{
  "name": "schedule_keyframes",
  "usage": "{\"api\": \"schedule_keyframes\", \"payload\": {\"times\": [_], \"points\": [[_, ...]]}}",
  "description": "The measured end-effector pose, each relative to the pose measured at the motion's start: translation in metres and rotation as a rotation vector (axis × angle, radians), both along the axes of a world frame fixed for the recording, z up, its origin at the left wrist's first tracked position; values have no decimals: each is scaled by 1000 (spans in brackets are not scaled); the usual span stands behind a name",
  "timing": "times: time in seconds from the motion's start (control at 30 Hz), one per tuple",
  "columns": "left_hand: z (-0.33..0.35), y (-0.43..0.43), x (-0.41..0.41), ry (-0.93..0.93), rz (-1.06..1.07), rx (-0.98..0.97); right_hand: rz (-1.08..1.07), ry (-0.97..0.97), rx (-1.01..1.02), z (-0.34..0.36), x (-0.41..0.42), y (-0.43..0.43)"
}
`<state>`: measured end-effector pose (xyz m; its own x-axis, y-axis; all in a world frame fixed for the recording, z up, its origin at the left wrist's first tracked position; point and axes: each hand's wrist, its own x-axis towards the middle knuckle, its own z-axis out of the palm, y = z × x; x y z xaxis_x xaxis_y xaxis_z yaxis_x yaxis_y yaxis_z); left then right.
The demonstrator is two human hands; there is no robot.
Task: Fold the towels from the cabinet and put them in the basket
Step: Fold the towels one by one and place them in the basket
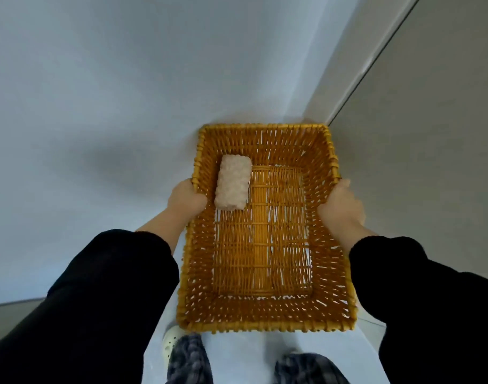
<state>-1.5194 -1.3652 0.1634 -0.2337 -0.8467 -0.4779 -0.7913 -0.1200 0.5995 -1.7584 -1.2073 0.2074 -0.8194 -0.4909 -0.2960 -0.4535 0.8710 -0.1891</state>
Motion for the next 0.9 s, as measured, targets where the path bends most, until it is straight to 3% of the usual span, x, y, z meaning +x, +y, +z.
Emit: {"api": "schedule_keyframes", "payload": {"times": [0.17, 0.47, 0.73, 0.9], "points": [[78, 19, 0, 0, 138, 38, 79, -70, 1, 72, -7, -6], [153, 104, 30, -26, 489, -54, 428, -155, -134, 125, 0, 1], [214, 220, 143, -101, 951, -79, 884, -136, -148, 177, 112, -5], [236, 330, 215, -115, 1170, -92, 1174, -78, -183, 197, 208, 34]]}}
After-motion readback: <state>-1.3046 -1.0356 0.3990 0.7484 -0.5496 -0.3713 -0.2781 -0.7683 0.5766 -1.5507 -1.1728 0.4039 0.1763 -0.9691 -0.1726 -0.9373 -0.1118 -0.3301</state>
